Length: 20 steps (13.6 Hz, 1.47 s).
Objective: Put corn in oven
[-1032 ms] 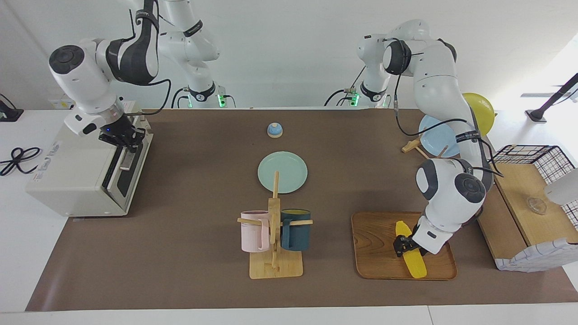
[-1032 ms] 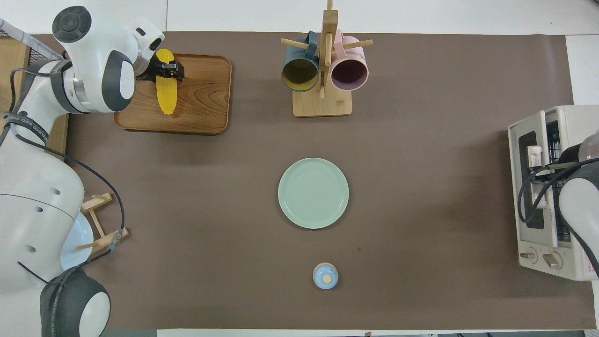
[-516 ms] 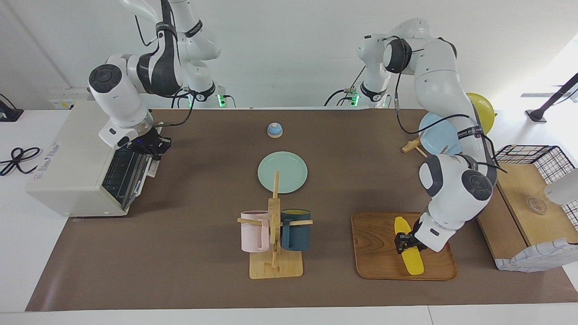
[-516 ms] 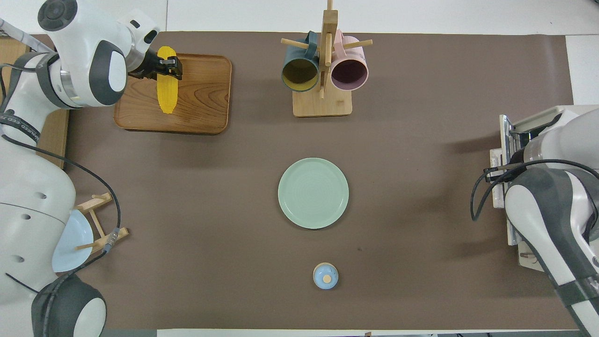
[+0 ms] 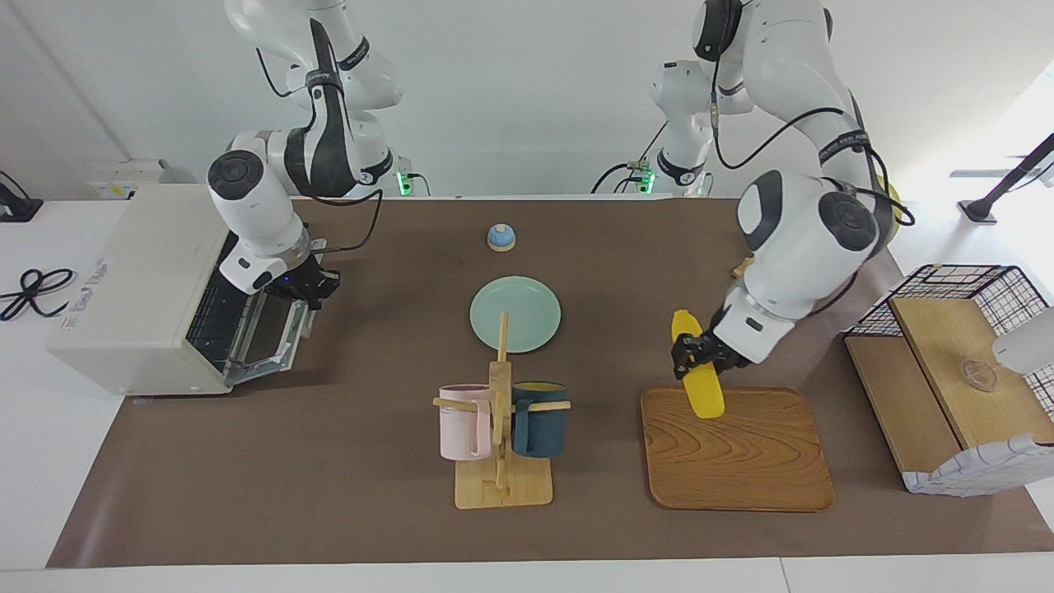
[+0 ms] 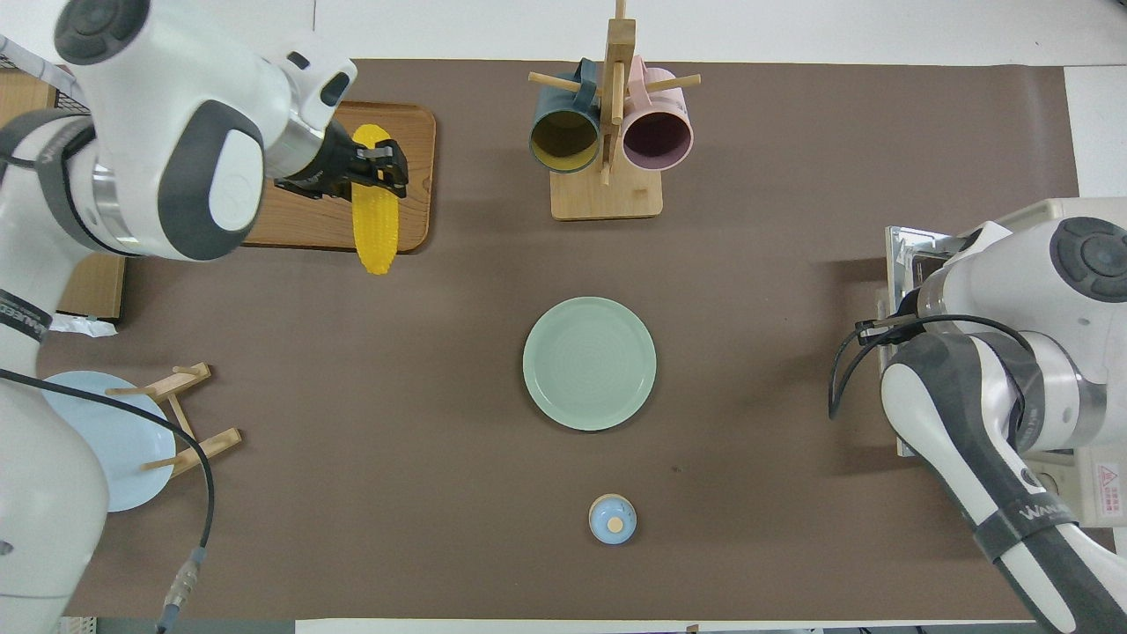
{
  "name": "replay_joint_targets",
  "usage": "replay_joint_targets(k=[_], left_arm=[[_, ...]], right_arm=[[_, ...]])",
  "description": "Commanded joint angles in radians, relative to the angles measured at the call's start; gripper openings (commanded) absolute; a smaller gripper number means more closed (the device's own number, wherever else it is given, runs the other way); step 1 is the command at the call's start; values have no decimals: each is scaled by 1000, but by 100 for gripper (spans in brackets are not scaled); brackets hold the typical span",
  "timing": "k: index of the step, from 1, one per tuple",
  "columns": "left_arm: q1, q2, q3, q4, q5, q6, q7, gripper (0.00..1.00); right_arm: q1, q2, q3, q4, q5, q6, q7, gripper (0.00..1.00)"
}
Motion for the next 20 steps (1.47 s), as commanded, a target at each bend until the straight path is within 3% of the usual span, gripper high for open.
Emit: replay_joint_targets(k=[1,4,7,9,17,18,19,20], left_arm=[[-143,-101,18,-211,-9,110,-106,0],[-299,-143,18,-391,-9,345,-189,0],[-398,-63,21,-387,-7,428,-247,0],[-450,-63,22,-429,-6,468,-275,0],[-467,-34,24,-457,8,534,-266,0],[-465,-34,24,-456,45,530,-266,63],[-462,-34,24,-454,60,524,-266,100],[-461,-36,24,-453,60,522,-264,100]], right_arm=[[-7,9,-14,-29,-25,77,30,0],[-5,22,-13,-51,-20,114,35,0],[-5,22,-5,-75,18,122,35,0],[-7,23,-5,-121,41,177,34,0],[-7,23,10,-156,47,219,43,0],[-5,23,27,-156,85,219,50,0],[-5,23,47,-156,125,219,52,0],[-5,23,71,-155,150,219,58,0]])
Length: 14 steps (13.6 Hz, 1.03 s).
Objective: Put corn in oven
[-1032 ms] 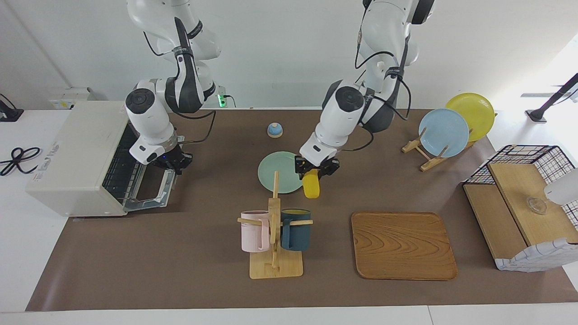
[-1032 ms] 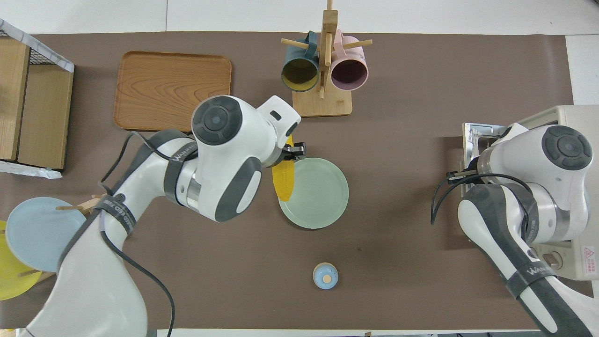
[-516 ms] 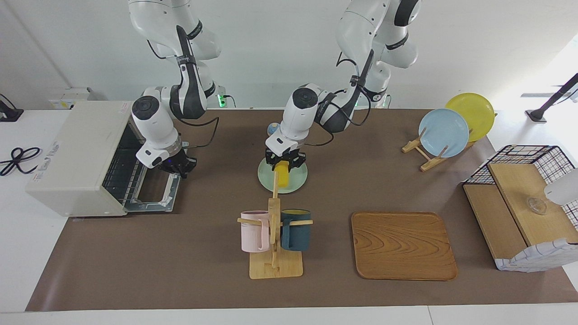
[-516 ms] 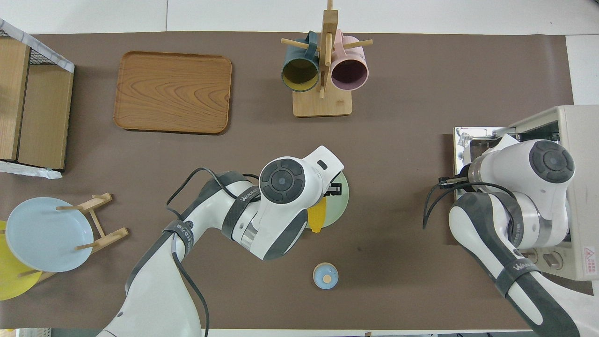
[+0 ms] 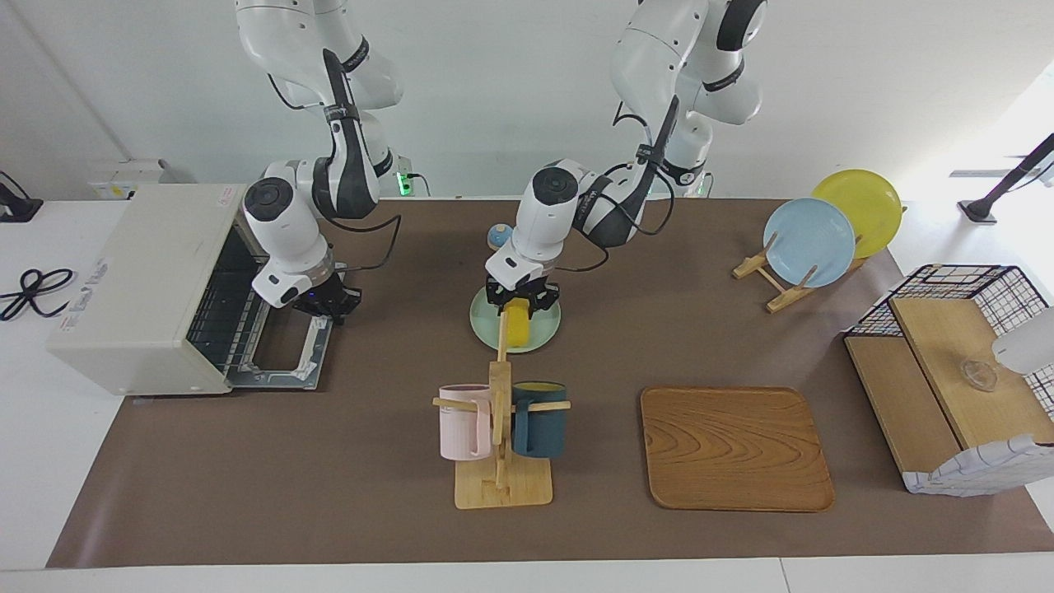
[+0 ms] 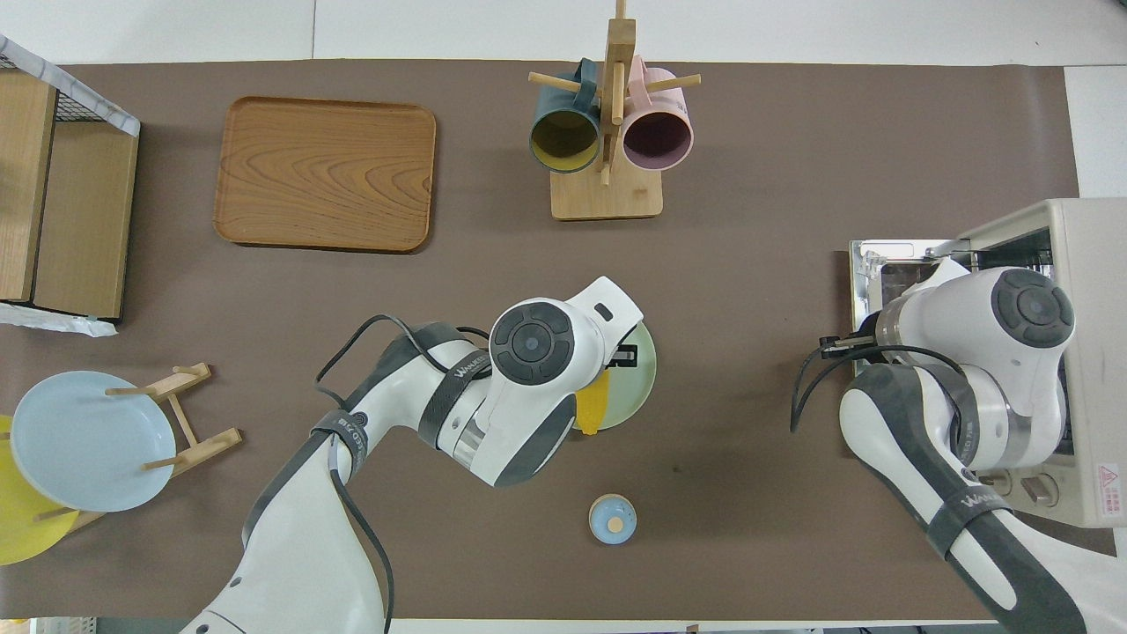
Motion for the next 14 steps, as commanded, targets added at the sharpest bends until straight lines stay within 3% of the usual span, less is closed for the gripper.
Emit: replay_joint_targets(k=[1,4,5,7,8,11,12,14], left_arm=[[-4,-16,15,-14,23,11,4,100],[70,-92,24,9,23,-105,16,100],[110,-135,24,17,23,-154,16,100],[186,-191,30,60,25,-278,16,100],[232,-205,39,98,39,-345,16,100],[389,-217,45,219,100,-485,103,100],[439,-234,45,228,100,-499,152,100],[527,-274,45,229,100,-528,235,100]], right_arm=[[14,-22,62,-7,56,-1,45,0],[126,-2,62,71,56,-39,180,0],[145,9,62,100,58,-66,212,9],[156,7,67,140,56,-128,235,56],[189,1,67,154,56,-139,273,64],[329,29,67,285,52,-232,518,65],[385,46,67,345,41,-263,601,71],[475,87,67,429,32,-271,732,97]])
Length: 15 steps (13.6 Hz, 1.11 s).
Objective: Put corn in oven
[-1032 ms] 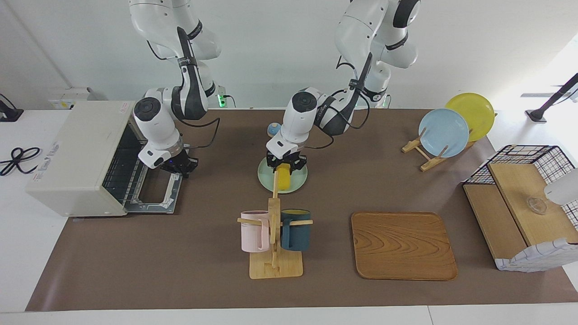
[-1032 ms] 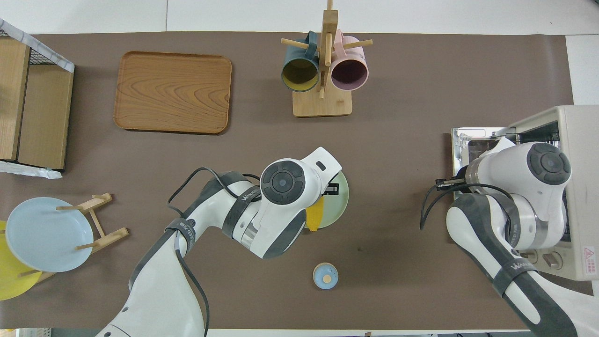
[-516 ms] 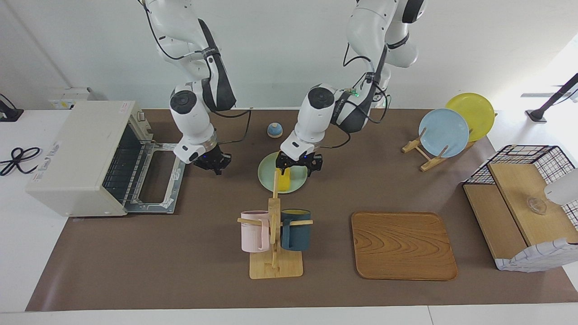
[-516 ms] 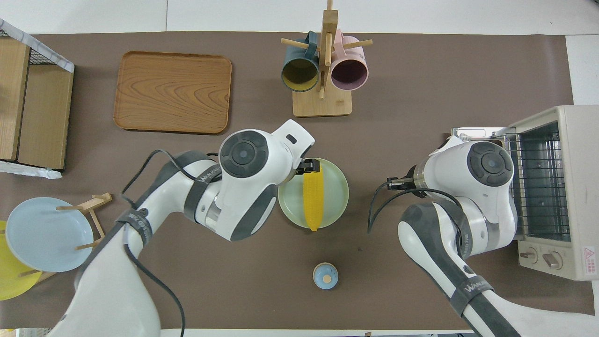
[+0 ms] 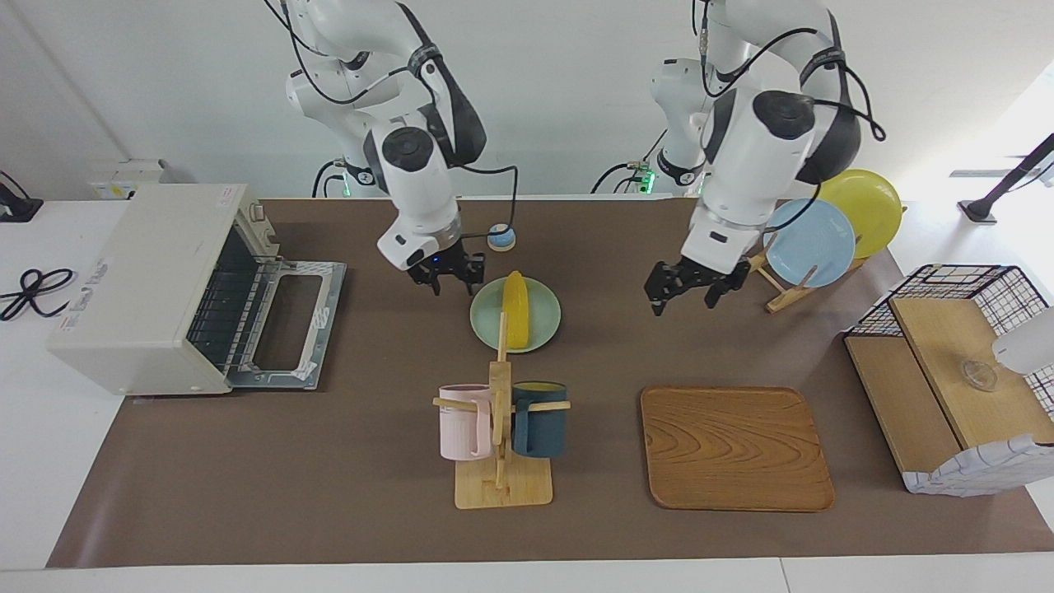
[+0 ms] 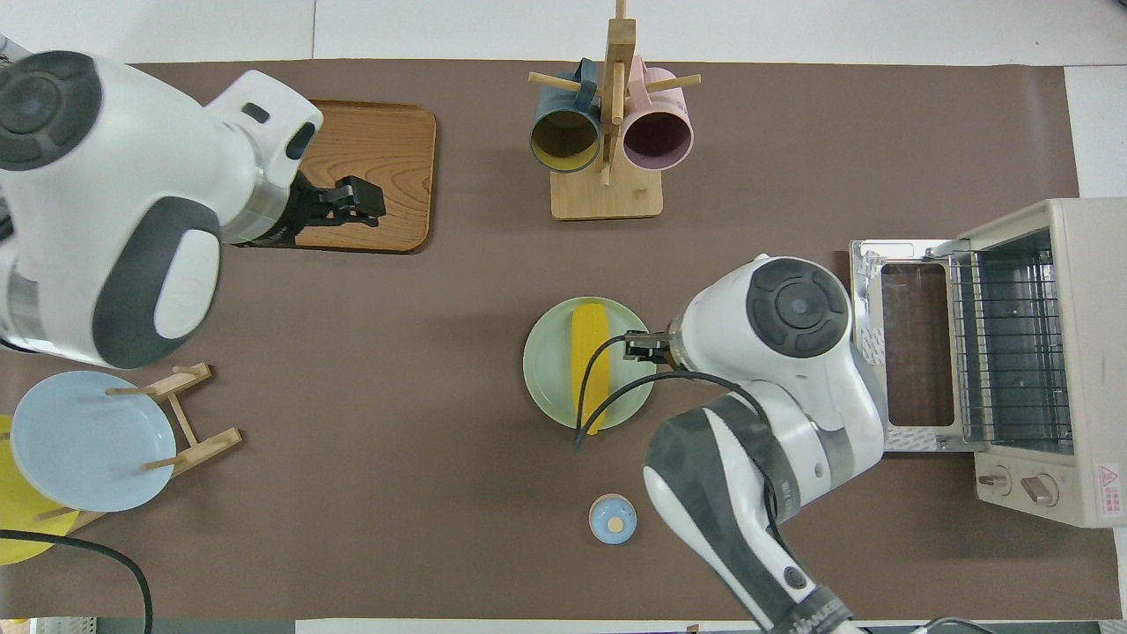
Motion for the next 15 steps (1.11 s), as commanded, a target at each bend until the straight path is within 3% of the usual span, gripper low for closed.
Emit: replay_joint_targets(k=[1,3,4,5,8,13,15], left_arm=[[101,-51,-13,6,18,-76,116,100],[152,-81,-13,7,19,-144,226,100],[168,-91,-11,7,21,-179,263,100],[174,-104,-11,6,21,-214,270,100],[192,-151,-10,6,23,-331,268,100],[244,-194,-29,4,23,-425,262,100],[258,-194,-48,3,23,-411,263,100]], right_arm=[[112,121,-3,178,-34,-53,170,100],[193,268,-2,381,-135,-142,318,100],[222,325,-2,421,-179,-136,355,100],[232,353,-2,418,-195,-93,363,95],[253,354,-2,314,-198,34,363,67],[259,320,-2,184,-198,132,361,60],[259,312,-2,144,-198,160,360,51]])
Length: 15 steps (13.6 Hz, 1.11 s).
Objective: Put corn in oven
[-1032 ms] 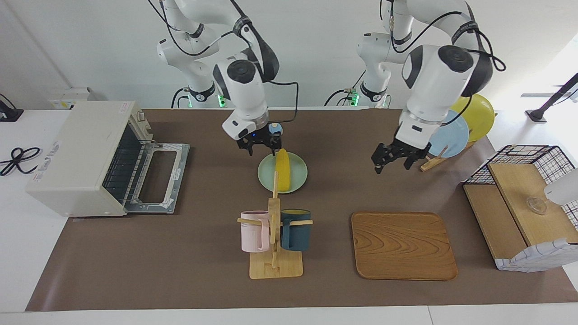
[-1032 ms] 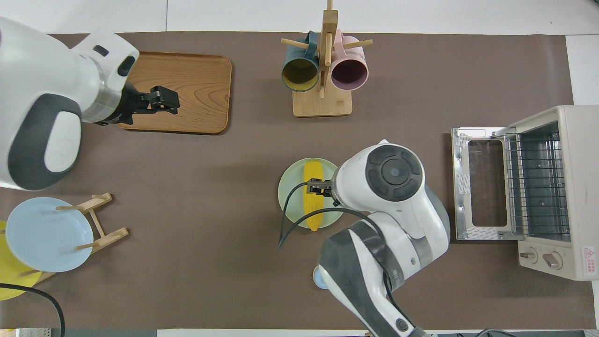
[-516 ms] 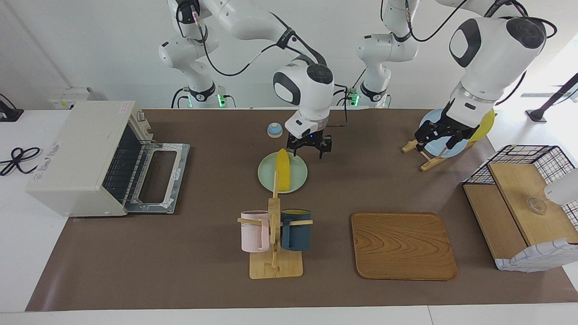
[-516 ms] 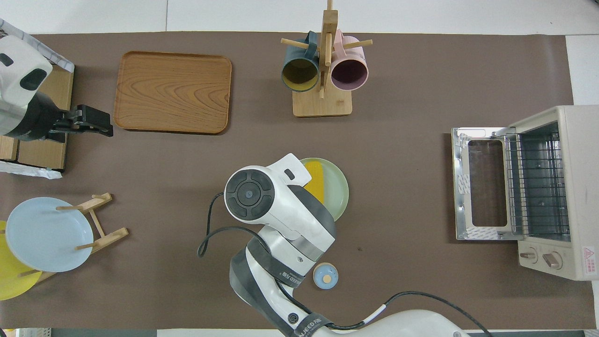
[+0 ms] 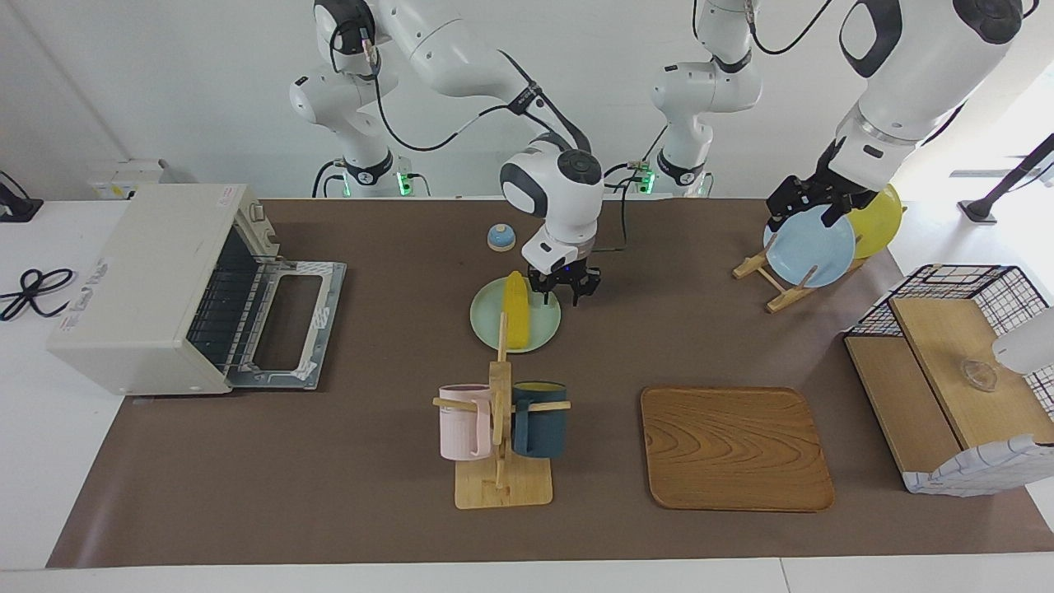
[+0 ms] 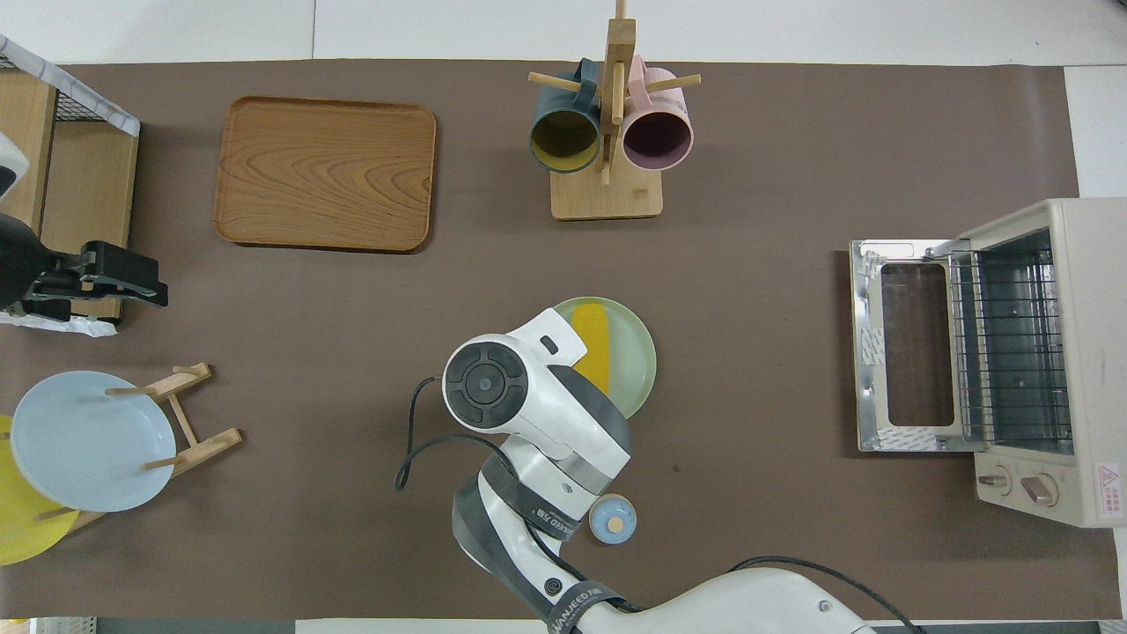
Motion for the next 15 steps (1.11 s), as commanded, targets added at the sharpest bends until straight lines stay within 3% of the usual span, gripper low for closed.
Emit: replay_joint_targets(k=[1,4,5,8,12,15], left_arm=[[24,-7,-27,-12,21,10,3,100],[24,-7,-25,-29,21,62,11,100],[24,-1,-25,-31,21,82,10,100],[27,-1,-25,-49,22,106,11,100],[30,-1,-27,-49,34,102,11,100],[30,2,-27,-49,39,104,11,100]], right_arm=[[3,-50,-2,-89,-21,42,7,49],[3,-50,-2,-90,-21,41,6,21],[3,-50,-2,-90,-21,35,4,1],[-2,-47,-2,-51,-75,-36,-14,0],[-19,-43,-11,81,-173,-259,-146,0],[-100,-117,-13,77,-173,-362,-287,0]])
